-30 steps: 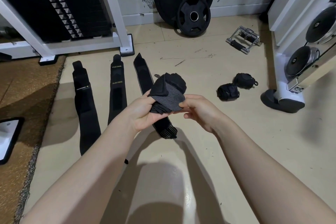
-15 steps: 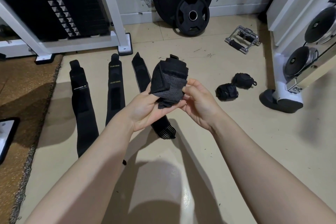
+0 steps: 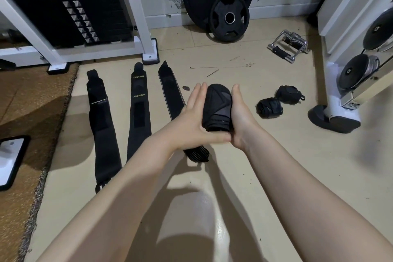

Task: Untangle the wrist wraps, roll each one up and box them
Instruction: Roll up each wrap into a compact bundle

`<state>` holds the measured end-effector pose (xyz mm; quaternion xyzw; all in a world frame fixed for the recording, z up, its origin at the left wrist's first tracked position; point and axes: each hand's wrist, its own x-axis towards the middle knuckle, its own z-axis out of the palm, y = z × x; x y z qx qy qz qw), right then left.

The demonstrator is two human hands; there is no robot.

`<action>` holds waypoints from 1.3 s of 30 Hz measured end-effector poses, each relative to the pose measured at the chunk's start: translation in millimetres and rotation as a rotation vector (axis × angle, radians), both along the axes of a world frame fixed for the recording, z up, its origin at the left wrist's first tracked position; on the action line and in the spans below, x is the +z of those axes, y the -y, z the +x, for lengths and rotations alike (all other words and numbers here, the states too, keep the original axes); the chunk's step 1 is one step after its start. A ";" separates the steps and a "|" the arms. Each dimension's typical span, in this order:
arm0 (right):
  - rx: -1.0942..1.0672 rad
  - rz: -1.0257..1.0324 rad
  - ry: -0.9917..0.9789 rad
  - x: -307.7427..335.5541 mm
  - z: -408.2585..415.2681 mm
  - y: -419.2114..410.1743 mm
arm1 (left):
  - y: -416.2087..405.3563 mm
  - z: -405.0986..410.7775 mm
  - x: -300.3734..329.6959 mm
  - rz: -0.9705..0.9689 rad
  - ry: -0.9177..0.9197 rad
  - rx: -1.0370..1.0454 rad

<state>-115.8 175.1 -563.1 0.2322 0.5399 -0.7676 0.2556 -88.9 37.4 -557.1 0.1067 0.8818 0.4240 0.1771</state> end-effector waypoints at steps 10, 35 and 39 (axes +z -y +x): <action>-0.199 0.074 -0.094 -13.8 5.7 38.2 | -38.9 -2.7 -11.5 0.060 -0.149 0.622; -0.214 0.112 0.173 -156.1 -103.2 -86.8 | -74.7 -115.7 -105.3 0.012 0.175 0.485; -0.157 0.070 0.114 -217.3 -117.1 -96.9 | -50.9 -119.8 -161.7 -0.219 0.300 0.517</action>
